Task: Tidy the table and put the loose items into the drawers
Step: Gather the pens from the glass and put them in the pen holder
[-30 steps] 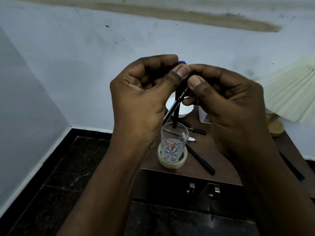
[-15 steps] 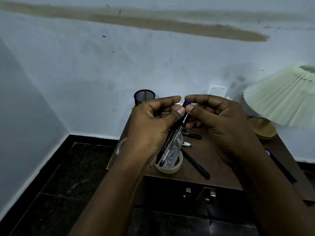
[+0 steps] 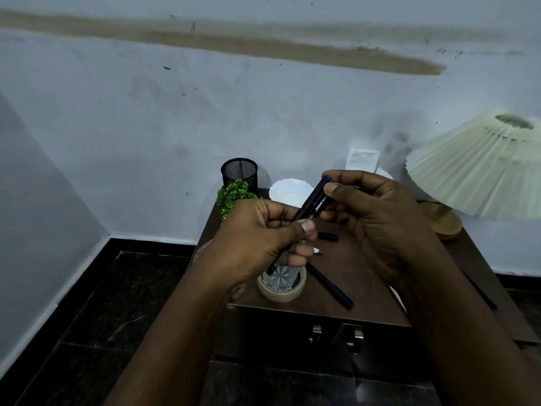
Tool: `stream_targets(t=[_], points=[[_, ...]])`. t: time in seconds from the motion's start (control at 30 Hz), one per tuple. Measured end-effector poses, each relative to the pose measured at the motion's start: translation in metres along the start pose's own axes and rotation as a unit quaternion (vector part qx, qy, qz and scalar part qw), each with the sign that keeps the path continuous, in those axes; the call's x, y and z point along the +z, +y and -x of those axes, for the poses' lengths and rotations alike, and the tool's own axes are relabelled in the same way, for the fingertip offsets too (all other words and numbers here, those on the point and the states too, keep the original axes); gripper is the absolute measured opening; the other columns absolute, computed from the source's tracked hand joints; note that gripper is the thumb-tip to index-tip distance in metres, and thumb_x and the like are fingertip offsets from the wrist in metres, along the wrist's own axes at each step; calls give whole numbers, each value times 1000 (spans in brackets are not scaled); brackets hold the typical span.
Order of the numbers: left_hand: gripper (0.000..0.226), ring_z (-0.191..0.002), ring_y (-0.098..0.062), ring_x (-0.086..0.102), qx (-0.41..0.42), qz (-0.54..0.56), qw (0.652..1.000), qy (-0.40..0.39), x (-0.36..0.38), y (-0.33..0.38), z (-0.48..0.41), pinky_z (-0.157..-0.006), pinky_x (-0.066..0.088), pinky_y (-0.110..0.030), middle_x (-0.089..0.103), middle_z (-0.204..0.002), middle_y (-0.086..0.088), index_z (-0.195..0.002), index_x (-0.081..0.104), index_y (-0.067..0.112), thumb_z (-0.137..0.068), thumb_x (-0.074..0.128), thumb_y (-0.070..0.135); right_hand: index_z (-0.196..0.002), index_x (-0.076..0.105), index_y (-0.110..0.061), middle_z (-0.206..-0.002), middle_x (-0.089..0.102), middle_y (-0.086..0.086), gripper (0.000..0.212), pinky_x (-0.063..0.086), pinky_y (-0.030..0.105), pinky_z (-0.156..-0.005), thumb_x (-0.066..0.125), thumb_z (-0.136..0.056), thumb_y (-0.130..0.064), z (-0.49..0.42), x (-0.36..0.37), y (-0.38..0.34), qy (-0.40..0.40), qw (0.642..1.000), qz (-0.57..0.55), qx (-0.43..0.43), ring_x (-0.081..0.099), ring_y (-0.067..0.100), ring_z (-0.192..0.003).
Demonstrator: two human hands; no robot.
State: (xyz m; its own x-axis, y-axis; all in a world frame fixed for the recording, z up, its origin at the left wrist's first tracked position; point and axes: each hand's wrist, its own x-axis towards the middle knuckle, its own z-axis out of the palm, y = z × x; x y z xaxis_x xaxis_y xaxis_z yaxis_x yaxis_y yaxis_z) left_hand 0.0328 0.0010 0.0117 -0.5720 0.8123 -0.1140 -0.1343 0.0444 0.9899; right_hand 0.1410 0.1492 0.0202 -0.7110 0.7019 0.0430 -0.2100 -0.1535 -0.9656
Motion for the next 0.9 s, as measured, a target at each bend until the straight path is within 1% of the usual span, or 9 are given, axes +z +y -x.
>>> stream_targets(t=[0.3,0.37,0.43,0.5,0.57,0.67,0.73,0.8,0.9], points=[[15,-66,-21,73,-23,60,998,2,-3,-1,-1,-62,64,-31,77,-85,-17,-104,73,-3,-97,66,7,-108,76,-11,-100,79,13,15,60,31,-69,70,-94,-14,-5,-6,9,-9,1000,-24,1,72,21,-77],[17,-67,-21,74,-22,99,994,33,-6,-2,-4,-63,65,-31,78,-85,-16,-105,72,-4,-95,67,8,-101,75,-15,-90,79,6,8,59,32,-65,69,-96,-17,-9,-17,18,44,990,127,-33,71,16,-72],[21,-68,-20,75,-20,135,989,55,-10,-2,-5,-63,65,-31,79,-87,-16,-103,73,-1,-88,71,12,-87,73,-18,-79,73,-1,12,50,28,-64,66,-96,-21,-12,-30,34,55,900,429,-57,67,14,-70],[29,-69,-20,76,-21,158,985,69,-13,-3,-6,-62,65,-30,79,-87,-16,-102,73,1,-79,73,18,-80,66,-19,-87,70,2,17,44,28,-66,65,-94,-28,-11,-36,52,-38,774,631,35,66,21,-81],[31,-69,-20,77,-23,172,982,77,-16,-4,-6,-61,64,-30,79,-88,-16,-101,74,1,-77,73,19,-78,56,-19,-101,69,5,23,42,27,-68,69,-90,-35,-8,-40,73,-135,679,711,121,65,23,-88],[25,-69,-20,77,-32,181,979,86,-16,-6,-7,-61,64,-30,79,-89,-16,-101,74,1,-82,72,17,-106,67,-19,-115,69,5,28,40,19,-66,74,-85,-36,-3,-44,89,-178,635,736,154,64,20,-93],[18,-68,-19,77,-37,187,977,90,-17,-7,-8,-60,64,-30,79,-89,-17,-102,74,0,-91,69,12,-117,65,-23,-120,69,2,28,30,8,-53,69,-89,-31,-4,-41,85,-195,635,736,131,64,17,-95],[15,-69,-19,77,-40,186,978,91,-16,-7,-8,-60,64,-29,79,-89,-17,-103,73,0,-94,67,11,-102,66,-29,-103,71,-4,9,29,11,-50,65,-93,-31,-8,-39,70,-182,670,711,112,63,15,-83],[15,-71,-20,77,-41,178,979,93,-18,-6,-9,-61,64,-29,80,-91,-16,-105,73,1,-96,67,11,-78,65,-18,-59,68,0,21,43,21,-45,74,-90,-32,-14,-48,37,-138,823,534,136,61,12,-50]])
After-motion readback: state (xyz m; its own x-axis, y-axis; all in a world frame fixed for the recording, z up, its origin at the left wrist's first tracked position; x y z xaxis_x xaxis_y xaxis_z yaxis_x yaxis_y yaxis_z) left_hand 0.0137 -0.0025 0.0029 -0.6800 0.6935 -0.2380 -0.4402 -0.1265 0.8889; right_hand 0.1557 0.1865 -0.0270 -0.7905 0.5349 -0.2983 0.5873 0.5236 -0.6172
